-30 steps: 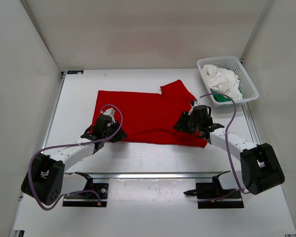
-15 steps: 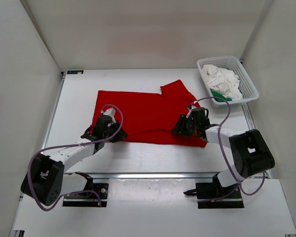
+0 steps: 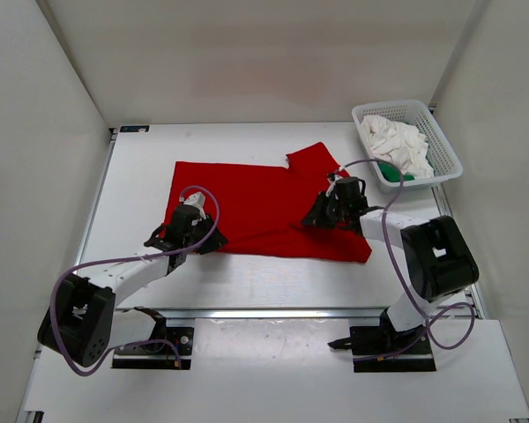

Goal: Fold and stack the t-shirts
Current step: Fold the flattened tshirt in 1/3 of the way

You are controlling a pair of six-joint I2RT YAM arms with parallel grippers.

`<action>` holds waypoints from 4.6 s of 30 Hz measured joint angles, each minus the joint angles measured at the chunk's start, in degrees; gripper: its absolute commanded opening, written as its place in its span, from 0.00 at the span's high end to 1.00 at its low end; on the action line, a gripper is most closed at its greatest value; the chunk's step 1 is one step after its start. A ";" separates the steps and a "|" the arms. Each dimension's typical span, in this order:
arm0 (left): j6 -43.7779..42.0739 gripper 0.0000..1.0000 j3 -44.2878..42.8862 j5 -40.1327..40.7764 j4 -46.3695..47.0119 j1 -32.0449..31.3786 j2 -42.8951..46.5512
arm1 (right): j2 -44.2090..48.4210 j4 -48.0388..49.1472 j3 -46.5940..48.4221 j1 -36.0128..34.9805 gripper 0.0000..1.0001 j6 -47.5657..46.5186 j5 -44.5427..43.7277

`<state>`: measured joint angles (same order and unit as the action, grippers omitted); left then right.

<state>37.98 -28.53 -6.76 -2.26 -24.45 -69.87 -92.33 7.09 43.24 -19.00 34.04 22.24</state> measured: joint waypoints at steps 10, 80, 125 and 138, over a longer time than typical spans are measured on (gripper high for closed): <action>0.17 0.70 0.00 -0.39 0.61 0.28 -0.11 | -10.95 -6.14 13.99 -0.66 0.91 -1.31 -0.83; 0.31 0.68 -2.60 0.96 2.27 -4.70 -6.32 | -22.49 -17.97 33.55 -7.48 0.55 -7.10 -9.70; 3.13 0.65 -7.43 -3.76 -5.49 5.35 -0.26 | 24.94 -16.68 -11.34 -4.33 0.83 -1.77 -8.63; -3.43 0.60 -41.13 6.45 -10.40 23.39 -37.16 | 15.30 -9.44 -4.42 -4.44 0.90 -4.96 -2.12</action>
<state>34.54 -69.67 -0.32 -12.67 -1.06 -107.02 -77.03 -2.35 38.83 -23.44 29.08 20.12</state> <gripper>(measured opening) 0.369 0.105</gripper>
